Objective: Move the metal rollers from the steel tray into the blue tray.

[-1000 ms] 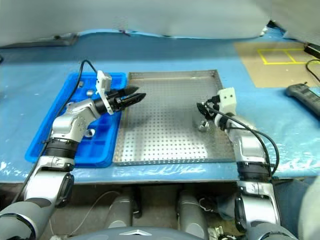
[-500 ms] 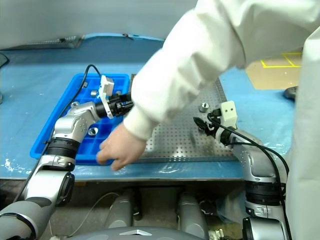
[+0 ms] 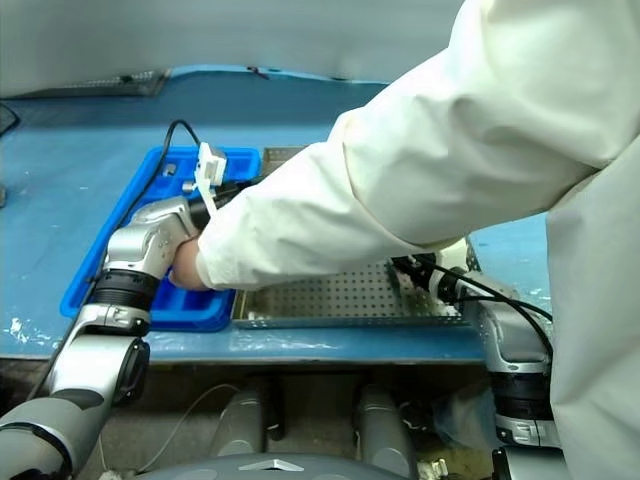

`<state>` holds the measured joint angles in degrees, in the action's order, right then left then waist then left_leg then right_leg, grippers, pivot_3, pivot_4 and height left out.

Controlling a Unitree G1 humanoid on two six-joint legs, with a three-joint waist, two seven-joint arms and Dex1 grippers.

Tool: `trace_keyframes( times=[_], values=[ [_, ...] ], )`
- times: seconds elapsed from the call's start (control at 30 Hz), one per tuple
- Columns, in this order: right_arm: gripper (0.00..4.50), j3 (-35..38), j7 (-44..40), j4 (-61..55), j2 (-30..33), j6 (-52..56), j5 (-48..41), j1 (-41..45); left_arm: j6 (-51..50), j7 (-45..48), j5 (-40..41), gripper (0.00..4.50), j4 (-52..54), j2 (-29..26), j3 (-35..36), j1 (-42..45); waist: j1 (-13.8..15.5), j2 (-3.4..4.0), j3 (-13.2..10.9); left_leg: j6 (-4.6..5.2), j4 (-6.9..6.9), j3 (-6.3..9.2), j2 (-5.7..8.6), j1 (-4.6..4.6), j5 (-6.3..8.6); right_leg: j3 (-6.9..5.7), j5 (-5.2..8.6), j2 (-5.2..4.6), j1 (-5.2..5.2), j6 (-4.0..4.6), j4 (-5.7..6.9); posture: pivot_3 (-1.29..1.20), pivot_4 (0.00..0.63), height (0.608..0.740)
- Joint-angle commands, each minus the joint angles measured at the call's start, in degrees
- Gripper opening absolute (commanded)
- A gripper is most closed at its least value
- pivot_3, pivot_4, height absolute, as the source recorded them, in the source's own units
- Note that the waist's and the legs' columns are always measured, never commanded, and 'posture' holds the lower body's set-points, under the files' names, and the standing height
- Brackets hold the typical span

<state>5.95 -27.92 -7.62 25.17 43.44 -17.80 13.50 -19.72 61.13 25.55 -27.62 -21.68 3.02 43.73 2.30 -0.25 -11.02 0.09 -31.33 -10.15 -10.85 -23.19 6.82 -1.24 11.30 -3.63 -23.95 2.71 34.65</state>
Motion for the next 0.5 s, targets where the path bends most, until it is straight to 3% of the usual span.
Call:
trace_keyframes(
  times=[0.03, 0.27, 0.5],
  values=[
    [1.63, -0.28, -0.03, 0.22, 0.94, -1.09, 0.65, 1.08, 2.65, -3.19, 0.40, 3.36, -1.54, 0.83, 3.22, 1.89, 0.06, 0.00, 0.00, 0.00, 0.00, 0.00, 0.01, 0.00, 0.00, 0.00, 0.08, -0.01, 0.00, -0.14, 0.00, -0.23, 0.150, 0.740],
    [1.63, -0.36, -0.16, 0.16, -2.76, -5.11, -1.05, 6.55, 11.01, -15.29, -1.34, 3.36, -9.14, 1.36, 9.81, 7.75, -0.13, 0.00, 0.00, -0.01, -0.01, 0.02, -0.02, -0.02, 0.00, -0.01, 0.13, 0.02, -0.05, -0.23, 0.05, -0.20, 0.150, 0.740],
    [1.63, -8.91, -2.86, 8.59, -8.21, -8.91, 1.68, 14.72, 17.05, -26.85, -3.27, 3.36, -13.34, 0.11, 14.18, 10.59, 0.03, 0.00, 0.00, 0.01, 0.02, 0.07, -0.06, -0.11, 0.00, -0.05, -0.02, 0.11, -0.12, 0.05, 0.02, -0.14, 0.150, 0.740]
  ],
)
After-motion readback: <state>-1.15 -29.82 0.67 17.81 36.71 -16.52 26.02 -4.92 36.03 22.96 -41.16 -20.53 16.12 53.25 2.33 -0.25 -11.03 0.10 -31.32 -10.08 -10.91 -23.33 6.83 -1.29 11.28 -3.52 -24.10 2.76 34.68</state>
